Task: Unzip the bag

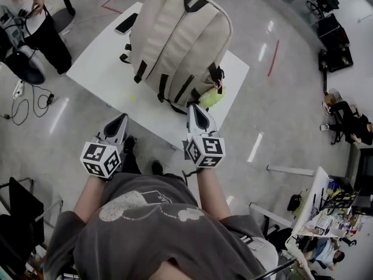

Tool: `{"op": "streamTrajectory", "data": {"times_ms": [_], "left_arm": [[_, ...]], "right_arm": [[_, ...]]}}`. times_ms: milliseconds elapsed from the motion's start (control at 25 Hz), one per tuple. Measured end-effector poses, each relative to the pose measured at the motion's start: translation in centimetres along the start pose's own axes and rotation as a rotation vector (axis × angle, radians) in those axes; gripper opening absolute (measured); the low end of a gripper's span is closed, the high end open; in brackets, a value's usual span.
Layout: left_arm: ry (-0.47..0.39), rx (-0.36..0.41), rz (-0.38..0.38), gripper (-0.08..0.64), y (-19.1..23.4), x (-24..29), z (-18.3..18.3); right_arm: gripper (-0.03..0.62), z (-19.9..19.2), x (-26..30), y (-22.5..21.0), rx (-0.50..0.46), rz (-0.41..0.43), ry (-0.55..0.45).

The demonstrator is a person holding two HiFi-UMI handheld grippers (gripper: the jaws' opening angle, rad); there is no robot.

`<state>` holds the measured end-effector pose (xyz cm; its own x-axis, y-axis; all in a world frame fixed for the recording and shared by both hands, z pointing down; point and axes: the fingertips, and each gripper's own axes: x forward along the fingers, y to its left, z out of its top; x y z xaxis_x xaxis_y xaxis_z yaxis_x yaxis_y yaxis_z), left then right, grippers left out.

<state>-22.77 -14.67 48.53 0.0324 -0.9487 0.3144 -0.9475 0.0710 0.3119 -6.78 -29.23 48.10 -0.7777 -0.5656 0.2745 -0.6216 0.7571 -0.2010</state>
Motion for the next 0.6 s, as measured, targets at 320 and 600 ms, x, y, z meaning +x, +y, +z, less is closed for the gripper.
{"op": "streamTrajectory", "data": {"times_ms": [320, 600], "left_arm": [[0.035, 0.031, -0.148, 0.006, 2.7, 6.0, 3.3], [0.058, 0.071, -0.278, 0.006, 3.0, 10.2, 5.0]], "right_arm": [[0.000, 1.1, 3.1, -1.2, 0.009, -0.133, -0.007], [0.002, 1.0, 5.8, -1.2, 0.004, -0.218, 0.020]]}}
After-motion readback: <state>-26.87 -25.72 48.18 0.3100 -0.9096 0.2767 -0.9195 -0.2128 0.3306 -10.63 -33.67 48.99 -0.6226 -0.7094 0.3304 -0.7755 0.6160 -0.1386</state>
